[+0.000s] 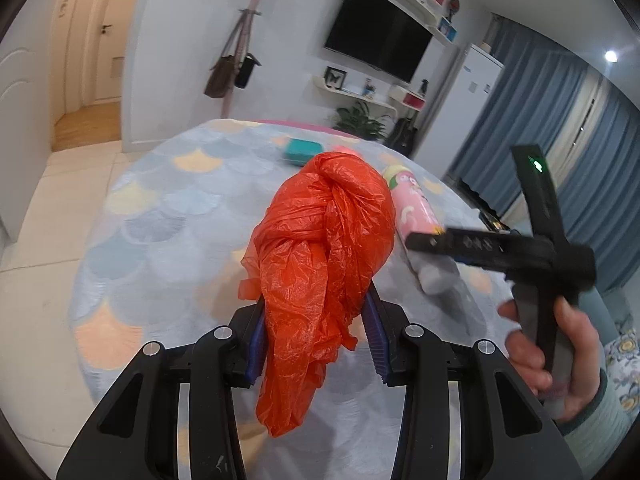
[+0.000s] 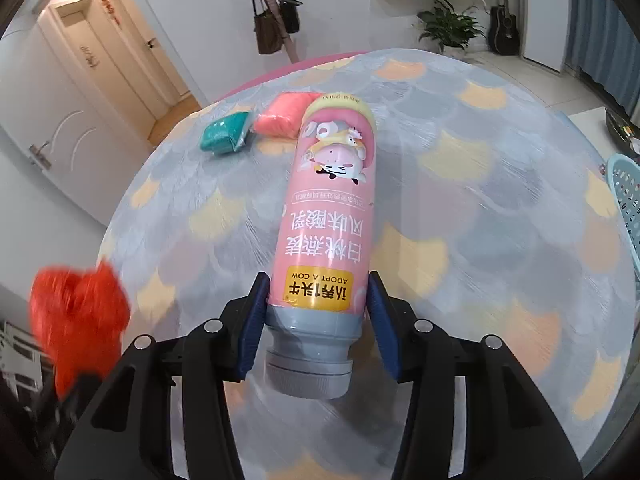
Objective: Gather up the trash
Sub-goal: 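Carry the orange bag and pink bottle over the wastebasket and release both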
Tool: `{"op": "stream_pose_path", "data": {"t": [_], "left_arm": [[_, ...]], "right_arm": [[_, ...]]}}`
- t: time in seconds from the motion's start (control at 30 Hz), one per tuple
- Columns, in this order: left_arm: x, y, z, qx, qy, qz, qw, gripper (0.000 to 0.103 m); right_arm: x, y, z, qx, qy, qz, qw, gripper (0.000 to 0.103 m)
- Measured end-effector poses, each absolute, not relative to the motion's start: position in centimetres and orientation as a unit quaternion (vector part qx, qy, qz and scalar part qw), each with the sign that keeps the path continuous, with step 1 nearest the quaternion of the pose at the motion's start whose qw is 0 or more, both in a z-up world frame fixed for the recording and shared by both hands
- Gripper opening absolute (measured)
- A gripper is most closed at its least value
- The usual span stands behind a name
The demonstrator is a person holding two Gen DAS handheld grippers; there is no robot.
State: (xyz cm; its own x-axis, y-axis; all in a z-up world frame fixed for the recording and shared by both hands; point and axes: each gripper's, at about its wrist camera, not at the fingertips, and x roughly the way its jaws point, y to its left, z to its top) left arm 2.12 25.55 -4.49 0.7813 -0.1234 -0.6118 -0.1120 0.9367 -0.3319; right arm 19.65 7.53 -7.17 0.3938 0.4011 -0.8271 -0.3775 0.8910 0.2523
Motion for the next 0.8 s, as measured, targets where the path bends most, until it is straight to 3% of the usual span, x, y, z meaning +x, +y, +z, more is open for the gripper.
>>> {"op": "stream_pose_path", "data": {"t": [0.47,0.77,0.8], "left_arm": [[5.4,20.1,-3.1,-0.144,0.330,-0.060,0.931,0.040],[7.3,17.6,-3.1,-0.128,0.344,-0.071,0.928,0.040],[7.4,17.4,-3.0,-0.126,0.344,-0.070,0.928,0.040]], "right_arm": [[17.6,-0.8,-4.7,0.019,0.470,0.252,0.846,0.045],[18.9,-2.3,-7.0,0.002,0.499,0.231,0.836,0.047],[19.0,-2.3,-7.3,0.004,0.502,0.228,0.834,0.051]]}}
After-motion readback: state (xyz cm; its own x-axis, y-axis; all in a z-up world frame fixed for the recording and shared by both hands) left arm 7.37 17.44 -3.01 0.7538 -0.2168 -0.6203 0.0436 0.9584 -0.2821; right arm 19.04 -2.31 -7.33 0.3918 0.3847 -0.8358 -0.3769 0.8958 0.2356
